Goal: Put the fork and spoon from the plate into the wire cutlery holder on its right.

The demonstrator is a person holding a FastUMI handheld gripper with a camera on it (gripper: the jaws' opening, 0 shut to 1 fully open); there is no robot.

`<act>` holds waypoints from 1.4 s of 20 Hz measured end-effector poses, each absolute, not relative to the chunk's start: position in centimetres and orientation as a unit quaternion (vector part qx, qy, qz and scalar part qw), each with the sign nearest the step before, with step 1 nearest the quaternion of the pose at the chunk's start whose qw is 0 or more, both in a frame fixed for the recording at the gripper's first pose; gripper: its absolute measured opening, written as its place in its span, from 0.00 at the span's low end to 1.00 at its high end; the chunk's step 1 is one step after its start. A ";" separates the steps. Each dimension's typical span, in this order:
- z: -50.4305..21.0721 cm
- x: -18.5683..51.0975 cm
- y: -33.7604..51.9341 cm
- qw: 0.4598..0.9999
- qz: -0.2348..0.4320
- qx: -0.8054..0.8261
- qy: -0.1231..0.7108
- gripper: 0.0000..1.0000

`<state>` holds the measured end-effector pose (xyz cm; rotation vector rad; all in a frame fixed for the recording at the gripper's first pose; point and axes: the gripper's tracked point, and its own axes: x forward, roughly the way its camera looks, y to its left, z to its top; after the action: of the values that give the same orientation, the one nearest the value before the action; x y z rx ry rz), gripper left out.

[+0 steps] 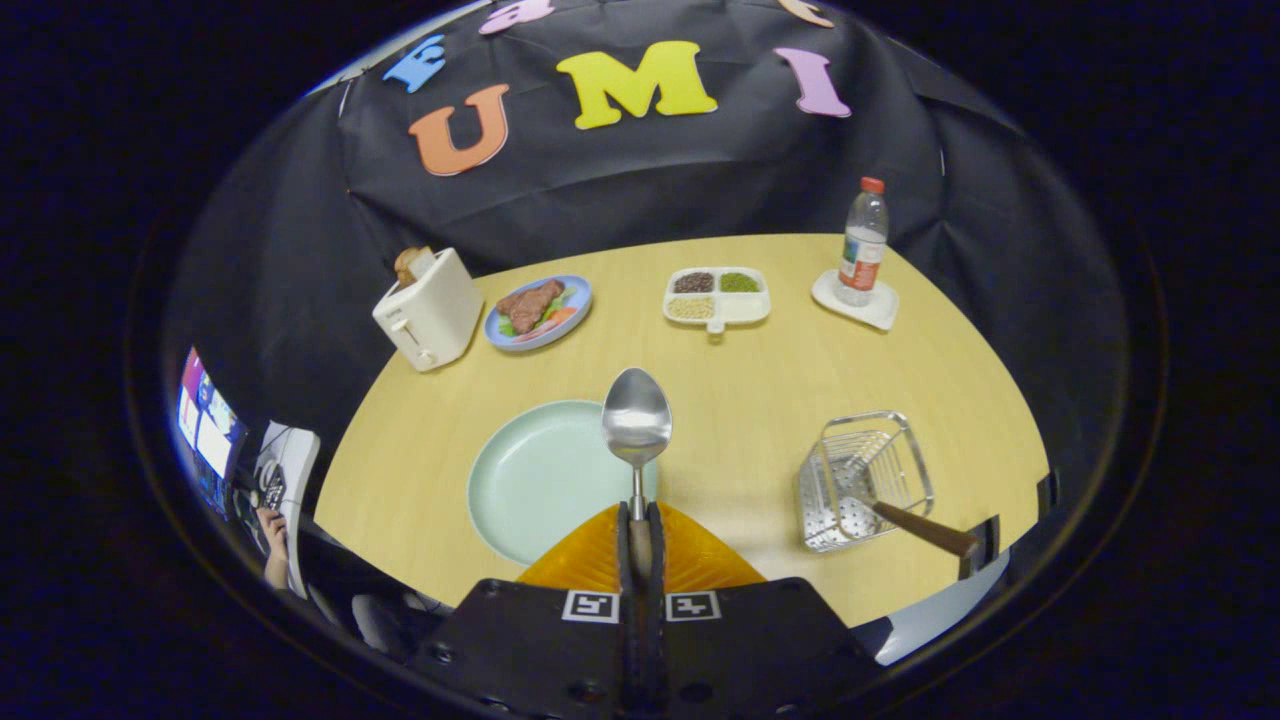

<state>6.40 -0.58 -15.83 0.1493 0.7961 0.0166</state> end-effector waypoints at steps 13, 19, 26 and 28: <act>-15.1 3.5 -11.6 0.921 -0.041 0.104 0.372 0.02; -15.6 3.7 -12.3 0.919 -0.039 0.103 0.378 0.02; -15.5 4.1 -12.7 0.924 -0.053 0.102 0.366 0.12; -15.4 4.0 -12.6 0.924 -0.055 0.103 0.363 0.23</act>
<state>4.03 -12.64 -15.40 0.2108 0.7458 -0.1136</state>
